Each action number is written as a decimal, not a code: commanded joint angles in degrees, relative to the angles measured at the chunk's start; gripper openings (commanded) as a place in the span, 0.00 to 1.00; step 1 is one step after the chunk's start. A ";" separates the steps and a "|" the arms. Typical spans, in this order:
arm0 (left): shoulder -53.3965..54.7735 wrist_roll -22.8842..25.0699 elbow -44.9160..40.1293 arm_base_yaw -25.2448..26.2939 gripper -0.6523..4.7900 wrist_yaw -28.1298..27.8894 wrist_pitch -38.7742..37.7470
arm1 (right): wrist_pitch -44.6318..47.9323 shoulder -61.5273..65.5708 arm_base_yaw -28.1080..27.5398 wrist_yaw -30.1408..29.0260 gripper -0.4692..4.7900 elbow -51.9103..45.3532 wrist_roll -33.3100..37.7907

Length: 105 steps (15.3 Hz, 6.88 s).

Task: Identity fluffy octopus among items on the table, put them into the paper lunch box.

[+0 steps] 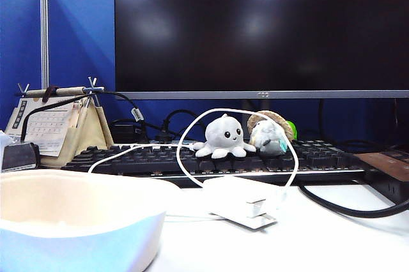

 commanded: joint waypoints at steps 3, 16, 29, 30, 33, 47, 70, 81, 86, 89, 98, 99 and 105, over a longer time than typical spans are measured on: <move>-0.15 0.02 0.02 -0.02 0.11 0.22 0.35 | 0.68 -0.13 -0.02 0.24 0.08 -0.11 -0.17; -0.13 -14.58 10.03 -0.04 0.11 14.60 2.47 | 5.62 -0.13 0.09 -17.62 0.08 6.54 9.79; 27.23 -21.03 32.48 -0.33 0.11 44.13 -18.16 | -34.64 29.38 1.11 -46.71 0.08 38.86 12.07; 28.39 -19.61 32.50 -1.20 0.11 44.57 -18.14 | -33.70 32.72 2.73 -47.32 0.08 38.86 12.02; 32.04 -11.23 32.50 -10.45 0.11 39.17 -16.76 | -24.06 44.15 14.80 -47.30 0.08 38.93 12.13; 44.87 3.08 32.50 -25.88 0.11 20.59 0.59 | -0.70 57.55 27.39 -31.39 0.09 38.91 12.09; 45.88 3.06 32.48 -26.14 0.11 20.59 4.11 | 26.80 91.95 27.61 -22.84 0.61 45.18 5.60; 45.88 3.06 32.48 -26.12 0.11 20.57 3.82 | 15.96 98.23 27.63 -18.82 0.73 51.89 2.89; 45.88 3.04 32.48 -26.14 0.11 20.59 3.80 | 16.02 100.52 27.63 -18.75 0.73 51.91 2.54; 45.88 2.84 32.48 -26.14 0.11 20.59 3.78 | 16.02 100.52 27.65 -17.31 0.59 51.91 1.18; 45.88 2.86 32.48 -26.14 0.11 20.59 3.80 | 15.98 100.37 27.71 -18.36 0.39 51.91 1.07; 45.88 2.86 32.48 -26.12 0.11 20.57 3.82 | 15.76 100.13 27.74 -18.95 0.39 51.93 1.09; 45.92 2.84 32.48 -26.12 0.11 20.57 3.96 | 2.49 97.68 27.98 -19.78 0.39 56.76 1.09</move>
